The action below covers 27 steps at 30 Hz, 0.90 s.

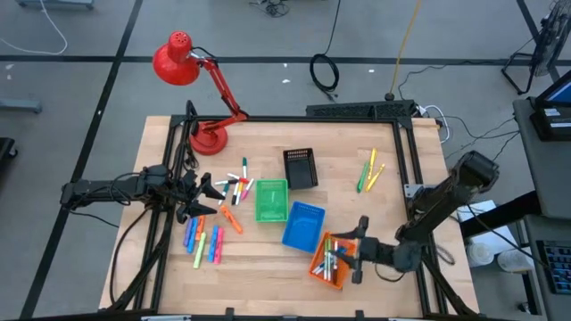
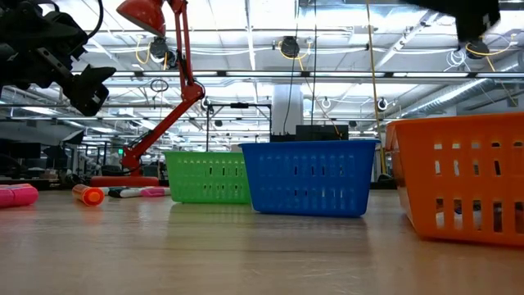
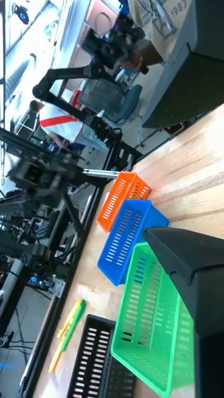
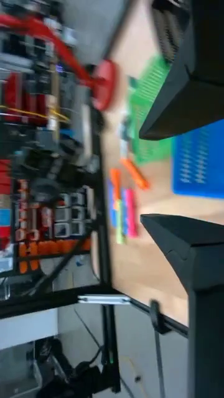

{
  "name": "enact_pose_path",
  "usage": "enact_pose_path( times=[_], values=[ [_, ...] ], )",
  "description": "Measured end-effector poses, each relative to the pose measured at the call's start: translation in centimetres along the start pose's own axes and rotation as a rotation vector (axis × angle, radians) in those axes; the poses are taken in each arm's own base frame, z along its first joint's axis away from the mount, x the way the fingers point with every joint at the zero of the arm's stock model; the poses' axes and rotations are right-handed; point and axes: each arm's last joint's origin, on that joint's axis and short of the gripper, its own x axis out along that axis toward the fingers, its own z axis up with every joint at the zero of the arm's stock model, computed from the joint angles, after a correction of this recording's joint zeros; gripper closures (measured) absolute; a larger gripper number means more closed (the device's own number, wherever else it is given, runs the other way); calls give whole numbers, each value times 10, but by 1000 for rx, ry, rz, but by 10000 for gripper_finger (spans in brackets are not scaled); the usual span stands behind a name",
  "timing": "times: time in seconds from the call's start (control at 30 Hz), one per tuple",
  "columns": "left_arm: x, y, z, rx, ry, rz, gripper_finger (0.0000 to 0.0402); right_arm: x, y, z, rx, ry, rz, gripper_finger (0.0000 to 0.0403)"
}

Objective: Pick & Place Markers
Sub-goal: Put the bottom yellow pen into the blue basket

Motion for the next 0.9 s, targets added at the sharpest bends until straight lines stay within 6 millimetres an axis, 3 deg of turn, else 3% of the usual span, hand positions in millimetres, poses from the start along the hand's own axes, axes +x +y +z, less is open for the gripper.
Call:
enact_pose_path(
  times=[0.2,0.33,0.5,0.9],
  values=[
    [0,0,0,0,0,0,128,-12,-19,43,-44,-79,-73,220],
    [0,0,0,0,0,0,128,-20,-38,47,-85,-75,-197,226],
    [0,0,0,-1,0,0,128,-20,-71,46,-38,-37,-597,231],
    [0,0,0,0,-1,0,128,-2,-111,98,-155,12,-806,221]
  ],
)
